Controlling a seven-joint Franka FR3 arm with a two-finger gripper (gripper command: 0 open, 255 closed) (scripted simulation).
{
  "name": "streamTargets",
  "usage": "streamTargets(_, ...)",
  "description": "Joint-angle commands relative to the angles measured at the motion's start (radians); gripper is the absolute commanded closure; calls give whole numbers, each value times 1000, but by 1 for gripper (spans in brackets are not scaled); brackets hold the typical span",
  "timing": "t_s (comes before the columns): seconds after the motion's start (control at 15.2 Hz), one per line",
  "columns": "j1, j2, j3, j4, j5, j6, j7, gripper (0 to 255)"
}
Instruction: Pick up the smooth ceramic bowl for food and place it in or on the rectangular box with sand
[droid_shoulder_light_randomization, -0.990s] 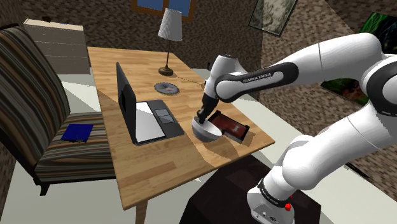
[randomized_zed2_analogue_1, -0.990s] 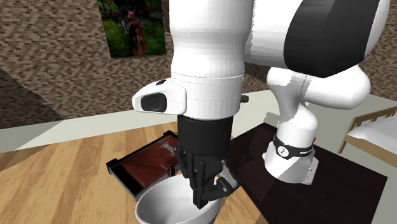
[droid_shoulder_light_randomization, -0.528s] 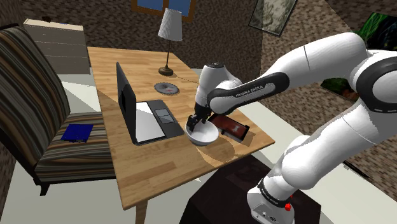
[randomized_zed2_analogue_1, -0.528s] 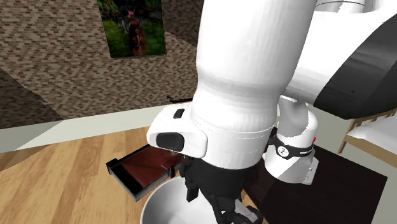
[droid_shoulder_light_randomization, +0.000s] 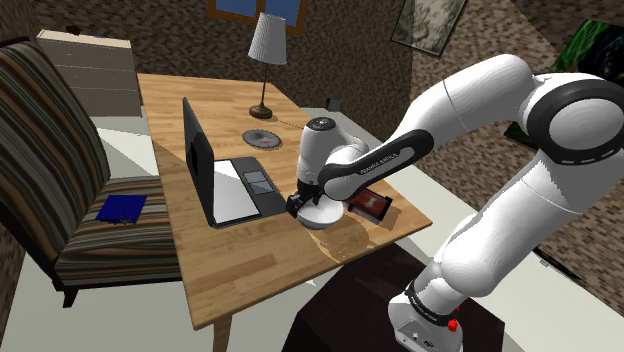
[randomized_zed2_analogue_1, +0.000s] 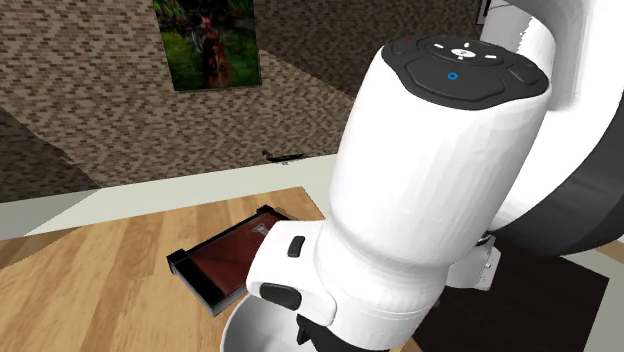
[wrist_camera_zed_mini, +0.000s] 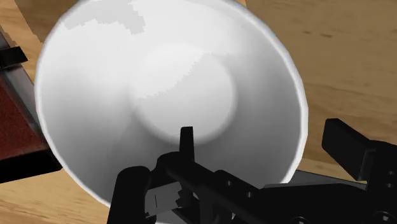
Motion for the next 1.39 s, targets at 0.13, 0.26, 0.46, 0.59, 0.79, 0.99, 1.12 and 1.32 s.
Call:
streamTargets(0.13,-4,20,-1,-4,-16,23,11,0)
streamTargets(0.26,-4,20,-1,-4,-16,23,12,0)
streamTargets(0.46,-4,19,-1,-4,-16,23,11,0)
streamTargets(0.59,-4,20,-1,-4,-16,23,12,255)
streamTargets(0.79,-4,20,-1,-4,-16,23,11,255)
streamTargets(0.99,-4,19,-1,-4,-16,22,11,255)
streamTargets(1.12,-4,19,-1,-4,-15,22,11,255)
streamTargets(1.32,-1,-5,-2,1,3,-5,-6,255)
